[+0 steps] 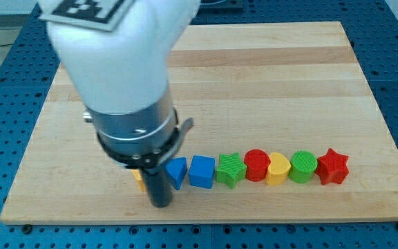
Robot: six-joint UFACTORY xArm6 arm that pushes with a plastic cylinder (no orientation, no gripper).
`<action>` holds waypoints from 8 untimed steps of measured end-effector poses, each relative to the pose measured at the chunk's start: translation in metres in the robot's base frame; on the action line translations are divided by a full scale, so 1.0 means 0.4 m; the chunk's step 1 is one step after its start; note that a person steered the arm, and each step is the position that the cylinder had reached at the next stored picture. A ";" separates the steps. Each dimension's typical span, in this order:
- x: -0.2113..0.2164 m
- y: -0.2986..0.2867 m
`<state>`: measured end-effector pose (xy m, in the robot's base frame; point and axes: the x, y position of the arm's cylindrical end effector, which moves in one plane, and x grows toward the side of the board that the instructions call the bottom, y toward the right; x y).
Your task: Move the green circle above the red star
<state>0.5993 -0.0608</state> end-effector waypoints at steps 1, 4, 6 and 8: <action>0.030 0.081; 0.039 0.446; -0.029 0.493; -0.086 0.504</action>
<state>0.5648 0.1408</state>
